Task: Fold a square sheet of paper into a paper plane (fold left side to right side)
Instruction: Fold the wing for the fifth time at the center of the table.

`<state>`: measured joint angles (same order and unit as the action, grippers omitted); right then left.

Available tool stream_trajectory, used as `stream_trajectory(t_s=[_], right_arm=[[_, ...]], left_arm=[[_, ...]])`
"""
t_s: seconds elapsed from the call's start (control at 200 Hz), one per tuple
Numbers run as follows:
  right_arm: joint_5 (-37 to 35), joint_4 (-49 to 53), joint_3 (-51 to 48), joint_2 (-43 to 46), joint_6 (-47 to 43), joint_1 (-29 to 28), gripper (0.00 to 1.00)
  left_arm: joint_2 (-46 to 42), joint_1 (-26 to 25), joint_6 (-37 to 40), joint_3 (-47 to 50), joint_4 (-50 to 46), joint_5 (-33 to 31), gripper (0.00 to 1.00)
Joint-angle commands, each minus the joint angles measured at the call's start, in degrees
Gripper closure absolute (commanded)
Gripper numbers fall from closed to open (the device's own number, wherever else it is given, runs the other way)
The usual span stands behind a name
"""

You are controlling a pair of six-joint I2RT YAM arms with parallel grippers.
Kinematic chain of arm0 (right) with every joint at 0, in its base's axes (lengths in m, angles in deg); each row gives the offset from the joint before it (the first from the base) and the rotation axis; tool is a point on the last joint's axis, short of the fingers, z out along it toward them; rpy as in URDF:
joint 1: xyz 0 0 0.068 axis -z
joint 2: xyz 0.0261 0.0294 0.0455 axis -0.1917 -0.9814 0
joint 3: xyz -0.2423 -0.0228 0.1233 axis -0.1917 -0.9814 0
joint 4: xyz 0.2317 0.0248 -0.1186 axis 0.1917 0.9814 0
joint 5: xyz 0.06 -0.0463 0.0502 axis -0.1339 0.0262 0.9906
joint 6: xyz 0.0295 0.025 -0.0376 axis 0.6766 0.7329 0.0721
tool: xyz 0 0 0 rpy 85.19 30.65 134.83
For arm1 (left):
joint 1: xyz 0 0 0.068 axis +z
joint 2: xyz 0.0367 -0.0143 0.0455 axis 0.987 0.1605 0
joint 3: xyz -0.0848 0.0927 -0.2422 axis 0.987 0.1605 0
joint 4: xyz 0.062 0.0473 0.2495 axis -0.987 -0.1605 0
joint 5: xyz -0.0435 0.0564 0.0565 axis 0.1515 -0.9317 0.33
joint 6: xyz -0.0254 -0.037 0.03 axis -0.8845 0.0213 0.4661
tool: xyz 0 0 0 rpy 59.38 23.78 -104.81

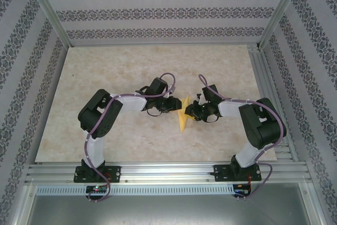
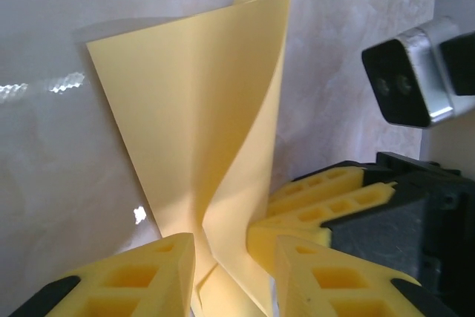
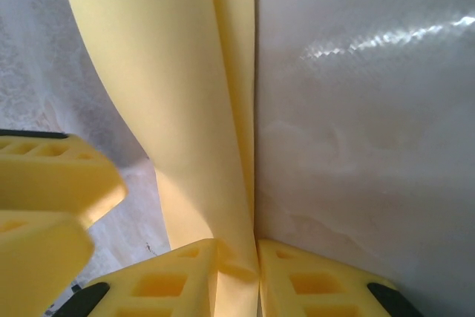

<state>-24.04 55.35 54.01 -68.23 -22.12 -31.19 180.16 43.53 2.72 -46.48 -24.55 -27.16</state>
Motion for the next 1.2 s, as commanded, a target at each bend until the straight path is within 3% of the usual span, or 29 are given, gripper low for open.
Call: stream_trajectory(t_s=[0.0,0.849,0.954,1.194], right_arm=[[-2.0,0.2,0.6,-1.2,-0.8,-1.0,0.78],[-1.8,-0.3,0.5,-1.3,-0.6,-1.0,0.77],[-1.7,-0.5,0.6,-1.3,-0.4,-1.1,0.77],[-0.9,-1.3,0.4,0.2,-0.4,-1.0,0.74]], left_arm=[[1.4,0.0,2.0,-2.2,-0.9,2.0,0.64],[5.3,-1.0,3.6,-6.5,-4.1,1.8,0.66],[5.4,-1.1,3.6,-6.7,-4.2,2.1,0.72],[5.9,-0.7,5.6,-8.1,-6.3,1.4,0.96]])
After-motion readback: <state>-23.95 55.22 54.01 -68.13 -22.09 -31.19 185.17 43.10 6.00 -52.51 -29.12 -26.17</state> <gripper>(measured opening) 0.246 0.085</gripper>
